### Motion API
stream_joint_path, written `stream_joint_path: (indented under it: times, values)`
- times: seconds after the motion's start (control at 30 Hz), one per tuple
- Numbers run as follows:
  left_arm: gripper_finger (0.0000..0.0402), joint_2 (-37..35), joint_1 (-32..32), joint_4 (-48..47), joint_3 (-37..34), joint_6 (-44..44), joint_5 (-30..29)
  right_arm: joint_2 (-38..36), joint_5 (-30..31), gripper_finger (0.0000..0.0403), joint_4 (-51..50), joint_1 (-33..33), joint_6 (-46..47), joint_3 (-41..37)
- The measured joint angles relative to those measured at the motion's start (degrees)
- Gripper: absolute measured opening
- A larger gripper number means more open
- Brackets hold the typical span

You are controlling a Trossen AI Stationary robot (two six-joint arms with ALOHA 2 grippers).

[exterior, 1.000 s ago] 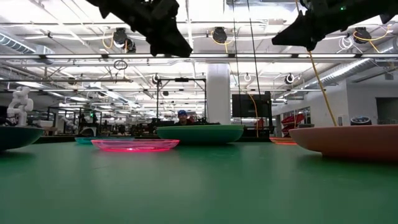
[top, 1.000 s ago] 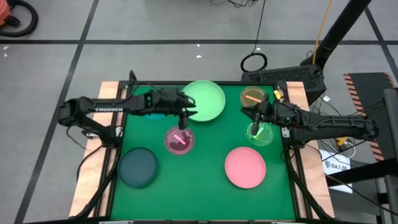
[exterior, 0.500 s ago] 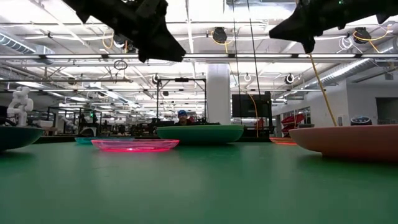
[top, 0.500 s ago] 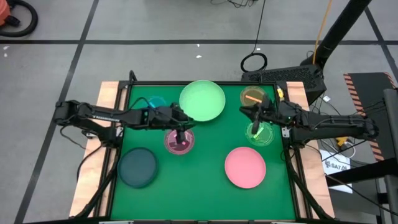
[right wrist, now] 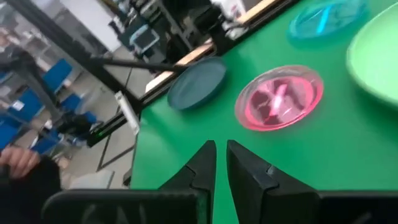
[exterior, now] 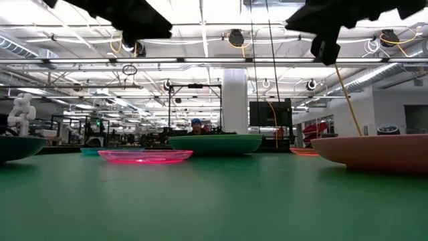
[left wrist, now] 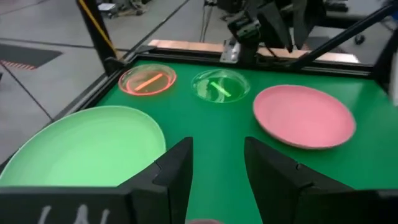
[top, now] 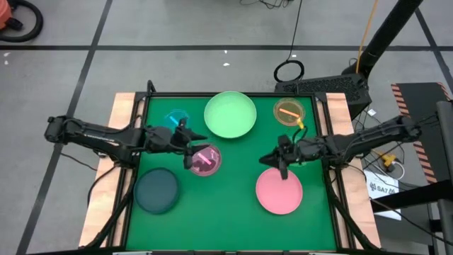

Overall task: Stack plastic plates
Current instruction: Stack the pink plate on top of the light green plate

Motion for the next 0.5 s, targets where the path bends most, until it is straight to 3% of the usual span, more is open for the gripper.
stream_joint_path:
  times: [0.17,0.5]
  values:
    - [0.0149,-4.13,-4.25,-4.19,0.02,-2.99,-0.30,6.77,0.44,0.0034,-8.20,3.84,0.51,8.18]
    - [0.0149,-6.06,-11.19,-9.82,0.02,-4.79,-9.73,15.19,0.15,0.0034,-46.93,5.15,16.07,21.92]
